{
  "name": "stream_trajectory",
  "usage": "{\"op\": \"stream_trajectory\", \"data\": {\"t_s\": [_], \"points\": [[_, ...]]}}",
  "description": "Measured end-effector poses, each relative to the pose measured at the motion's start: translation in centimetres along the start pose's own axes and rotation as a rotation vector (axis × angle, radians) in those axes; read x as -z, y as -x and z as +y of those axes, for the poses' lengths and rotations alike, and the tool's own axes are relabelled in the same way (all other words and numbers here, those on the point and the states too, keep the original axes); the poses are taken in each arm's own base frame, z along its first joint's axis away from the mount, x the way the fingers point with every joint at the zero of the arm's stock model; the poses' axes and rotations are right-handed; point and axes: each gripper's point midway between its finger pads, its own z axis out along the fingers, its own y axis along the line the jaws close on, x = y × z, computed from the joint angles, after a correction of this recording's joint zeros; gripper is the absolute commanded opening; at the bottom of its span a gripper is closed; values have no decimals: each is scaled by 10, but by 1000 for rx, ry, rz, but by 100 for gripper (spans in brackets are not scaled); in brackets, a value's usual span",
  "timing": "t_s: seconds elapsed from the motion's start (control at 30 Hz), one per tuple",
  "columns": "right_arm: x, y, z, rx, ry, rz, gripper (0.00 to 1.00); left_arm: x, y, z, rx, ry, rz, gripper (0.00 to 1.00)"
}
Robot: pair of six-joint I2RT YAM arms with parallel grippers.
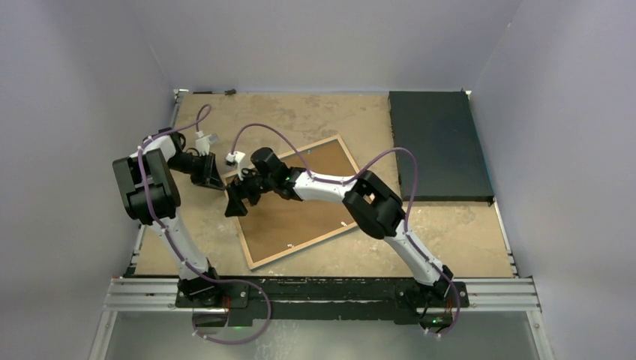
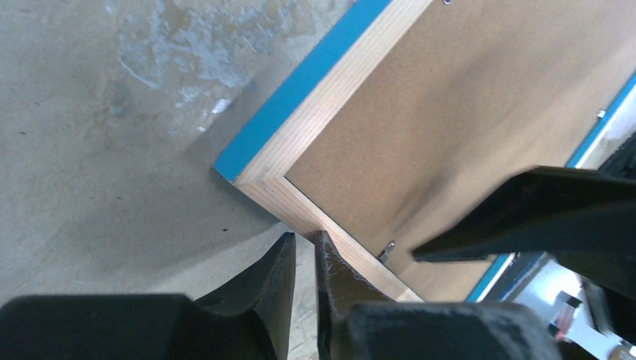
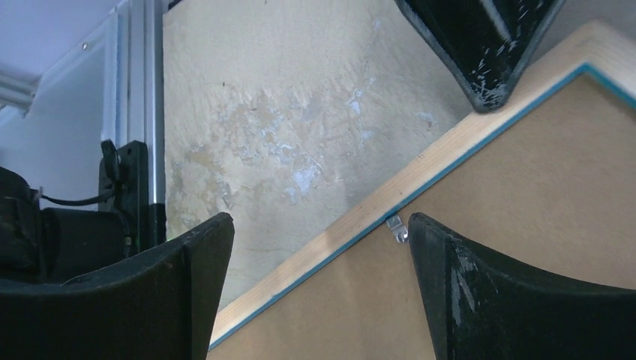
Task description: Put the photo into the frame
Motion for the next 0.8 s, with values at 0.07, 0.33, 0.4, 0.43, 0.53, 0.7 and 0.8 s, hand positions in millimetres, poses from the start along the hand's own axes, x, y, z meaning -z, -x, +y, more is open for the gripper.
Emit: {"op": "stream_trajectory", "data": {"t_s": [0.07,0.33,0.4,0.43,0.53,0.7,0.8], "points": [[11,11,5,11,-48,-20,87,1,2,2,-17,15,3,25],[108,37,43,169,-234,-98,83,15,17,3,-96,64,-25,44],[132,18,44,218,-286,-74,83,19,20,2,-114,72,-35,45],[141,5,42,242,-311,-50,84,21,21,1,-119,75,-38,44],[157,-32,36,306,-348,34,87,23,22,0,-128,82,-41,43],[181,-90,40,518,-341,181,85,27,20,-2,-132,90,-40,42],[181,-95,38,632,-332,225,84,30,20,-6,-137,93,-45,42]]}}
